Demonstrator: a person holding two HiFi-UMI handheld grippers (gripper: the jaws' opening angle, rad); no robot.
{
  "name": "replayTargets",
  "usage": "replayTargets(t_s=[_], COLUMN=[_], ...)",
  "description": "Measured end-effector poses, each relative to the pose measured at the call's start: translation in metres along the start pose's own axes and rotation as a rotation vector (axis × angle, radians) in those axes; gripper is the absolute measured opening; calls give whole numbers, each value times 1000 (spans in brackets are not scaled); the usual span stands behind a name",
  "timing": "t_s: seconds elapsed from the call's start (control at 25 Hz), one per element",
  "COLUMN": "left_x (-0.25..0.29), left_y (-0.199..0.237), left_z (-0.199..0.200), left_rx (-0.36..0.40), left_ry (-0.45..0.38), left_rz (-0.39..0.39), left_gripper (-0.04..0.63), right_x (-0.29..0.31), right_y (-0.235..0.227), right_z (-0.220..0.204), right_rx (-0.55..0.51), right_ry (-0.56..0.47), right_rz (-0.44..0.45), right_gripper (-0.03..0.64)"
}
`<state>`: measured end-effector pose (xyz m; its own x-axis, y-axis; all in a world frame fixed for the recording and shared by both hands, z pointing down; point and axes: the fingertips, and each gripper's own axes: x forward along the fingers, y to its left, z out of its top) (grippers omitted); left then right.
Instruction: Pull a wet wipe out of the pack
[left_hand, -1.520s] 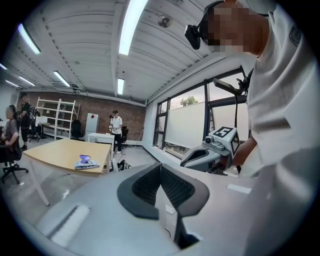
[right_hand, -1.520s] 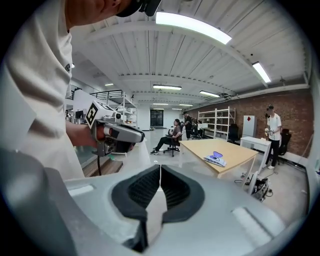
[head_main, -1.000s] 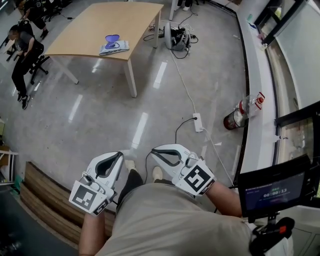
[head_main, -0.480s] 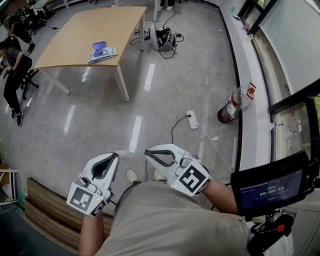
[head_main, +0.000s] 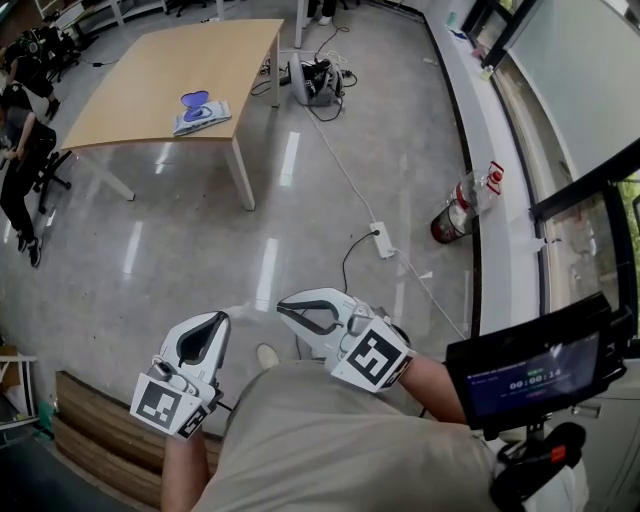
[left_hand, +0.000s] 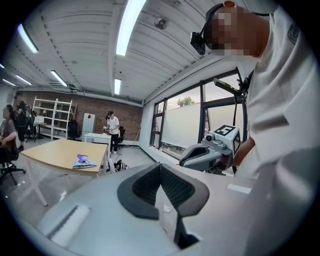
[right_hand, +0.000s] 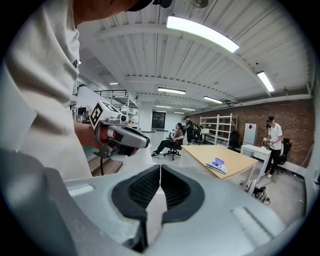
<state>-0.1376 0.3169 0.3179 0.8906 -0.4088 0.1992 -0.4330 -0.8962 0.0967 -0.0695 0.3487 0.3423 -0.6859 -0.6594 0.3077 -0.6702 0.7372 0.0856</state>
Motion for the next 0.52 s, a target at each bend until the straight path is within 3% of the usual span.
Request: replayTargets(t_s=[0.32, 0.52], left_x=[-22, -25], left_y=[18, 40], left_z=[-4, 20], left_rx=[-14, -19], left_ry=[-10, -1], left_rz=[-4, -6], left_gripper=[8, 8], right_x=[25, 39], right_y=[15, 3], right_z=[11, 36], right_rx=[-8, -7], right_ry=[13, 18], right_rz=[6, 14], right_gripper=[8, 8])
